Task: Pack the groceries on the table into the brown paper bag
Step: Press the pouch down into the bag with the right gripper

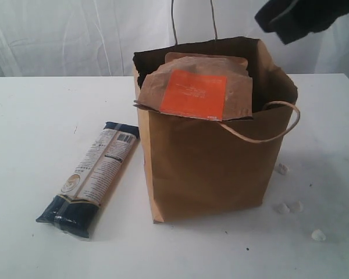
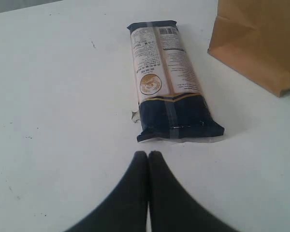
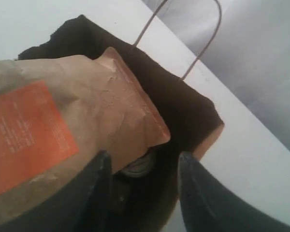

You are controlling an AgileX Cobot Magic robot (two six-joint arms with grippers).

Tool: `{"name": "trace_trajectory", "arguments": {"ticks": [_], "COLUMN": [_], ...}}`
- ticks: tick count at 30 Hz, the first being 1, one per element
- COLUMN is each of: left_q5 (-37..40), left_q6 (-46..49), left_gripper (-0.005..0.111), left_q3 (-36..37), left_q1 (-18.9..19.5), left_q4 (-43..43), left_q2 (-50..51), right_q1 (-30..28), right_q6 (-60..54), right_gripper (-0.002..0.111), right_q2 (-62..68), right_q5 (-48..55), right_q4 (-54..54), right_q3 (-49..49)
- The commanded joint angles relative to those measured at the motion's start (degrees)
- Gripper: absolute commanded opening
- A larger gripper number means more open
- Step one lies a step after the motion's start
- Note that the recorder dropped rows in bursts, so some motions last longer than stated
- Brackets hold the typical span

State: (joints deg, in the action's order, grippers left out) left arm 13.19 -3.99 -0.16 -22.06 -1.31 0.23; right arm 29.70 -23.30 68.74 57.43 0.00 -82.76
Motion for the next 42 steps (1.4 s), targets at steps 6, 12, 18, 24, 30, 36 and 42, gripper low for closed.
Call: {"name": "trace_trajectory", "arguments": {"ticks": [6, 12, 18, 24, 30, 36, 42], "left_q5": [0.2, 0.2, 0.2, 0.2, 0.2, 0.2, 0.2], "left_q6": [0.0, 0.0, 0.0, 0.0, 0.0, 0.0, 0.0], "left_gripper": [0.000, 0.000, 0.000, 0.000, 0.000, 0.000, 0.000], "left_q3": [0.2, 0.2, 0.2, 0.2, 0.2, 0.2, 0.2], "left_q1": [0.1, 0.1, 0.1, 0.1, 0.1, 0.1, 0.1], "left_q4": [0.3, 0.3, 0.3, 0.3, 0.3, 0.3, 0.3], "left_q2": [-0.2, -0.2, -0.2, -0.2, -0.2, -0.2, -0.2], "right_q1": [0.1, 0.1, 0.0, -0.1, -0.1, -0.1, -2.2], "right_q6": [-1.3, -1.3, 1.2, 8.1, 12.2, 15.3, 17.2], "right_gripper": [0.041, 0.041, 0.041, 0.041, 0.041, 0.041, 0.041], "right_q2": [6.5, 9.6, 10.8, 9.1, 6.2, 4.8, 4.7], "right_q5": [0.5, 2.6, 2.9, 2.6, 2.6, 5.4, 8.0], "right_q4": [4.4, 6.0, 6.6, 3.5, 2.0, 0.0, -0.8], "right_q3": [0.1, 0.1, 0.1, 0.1, 0.1, 0.1, 0.1]}}
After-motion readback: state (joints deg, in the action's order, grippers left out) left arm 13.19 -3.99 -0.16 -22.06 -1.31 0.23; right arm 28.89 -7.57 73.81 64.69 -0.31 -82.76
